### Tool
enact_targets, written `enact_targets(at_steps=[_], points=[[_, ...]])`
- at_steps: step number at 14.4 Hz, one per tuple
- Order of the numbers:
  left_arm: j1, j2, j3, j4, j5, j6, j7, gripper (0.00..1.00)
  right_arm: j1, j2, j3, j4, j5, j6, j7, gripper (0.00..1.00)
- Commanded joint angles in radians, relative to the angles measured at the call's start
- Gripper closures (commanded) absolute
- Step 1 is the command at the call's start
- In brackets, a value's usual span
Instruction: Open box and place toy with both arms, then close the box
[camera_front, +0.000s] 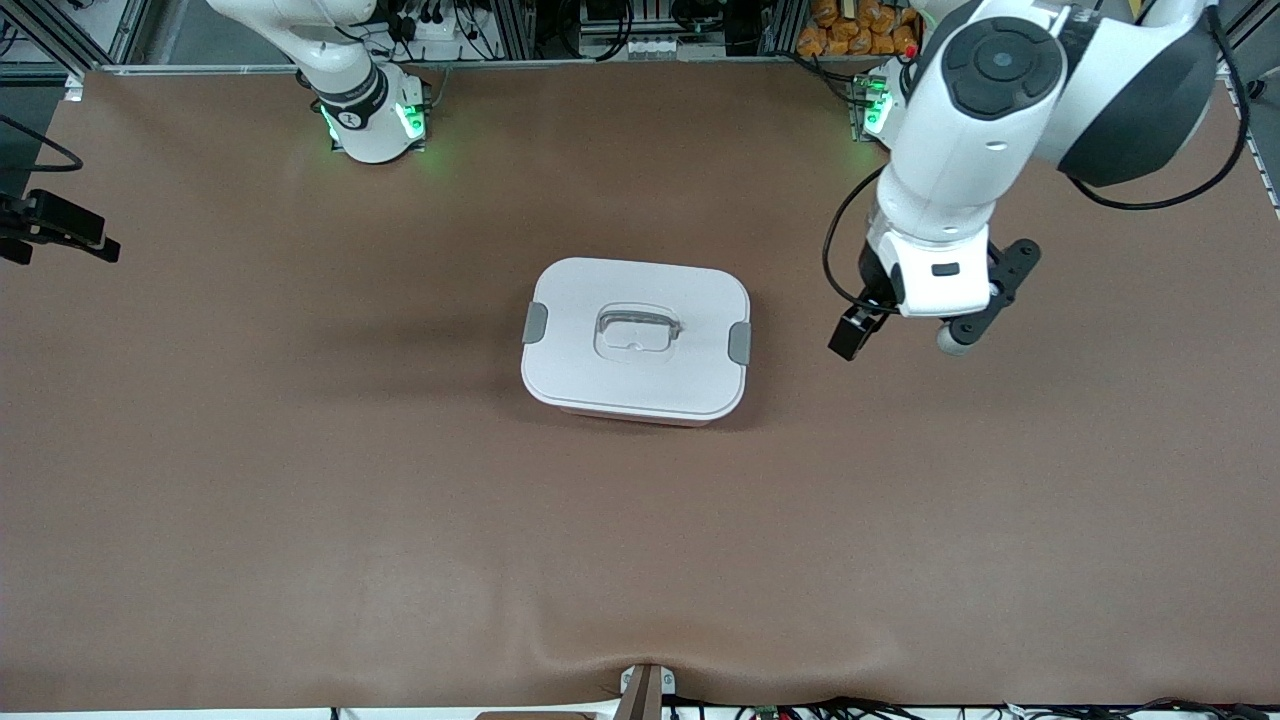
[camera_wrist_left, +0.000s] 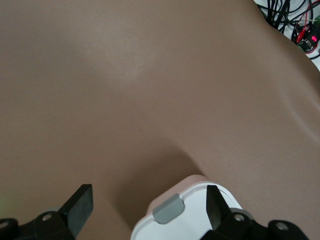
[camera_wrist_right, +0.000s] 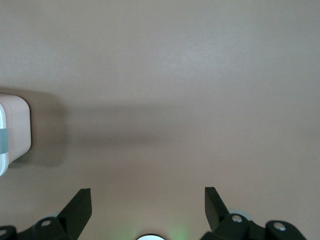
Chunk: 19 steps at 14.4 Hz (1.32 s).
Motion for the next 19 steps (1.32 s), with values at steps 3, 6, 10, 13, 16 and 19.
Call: enact_targets(at_steps=[3, 6, 10, 13, 16, 19], points=[[0.067, -0.030, -0.008, 0.000, -0.023, -0.047, 0.200, 0.00, -0.019, 0.000, 0.015, 0.007, 0.004, -0.007, 0.003, 0.00], [0.124, -0.040, -0.014, 0.000, -0.061, -0.060, 0.344, 0.00, -0.019, 0.000, 0.015, 0.007, 0.004, -0.007, 0.003, 0.00], [0.144, -0.062, -0.001, 0.002, -0.066, -0.101, 0.477, 0.00, -0.019, 0.003, 0.015, 0.008, 0.004, -0.007, 0.003, 0.00], [0.082, -0.108, 0.134, -0.004, -0.138, -0.107, 0.601, 0.00, -0.019, 0.003, 0.015, 0.007, 0.004, -0.007, 0.003, 0.00], [0.035, -0.148, 0.238, -0.004, -0.147, -0.155, 0.748, 0.00, -0.019, 0.003, 0.015, 0.008, 0.004, -0.007, 0.003, 0.00], [-0.030, -0.184, 0.347, -0.009, -0.176, -0.196, 0.842, 0.00, -0.019, 0.003, 0.015, 0.007, 0.004, -0.007, 0.003, 0.00]])
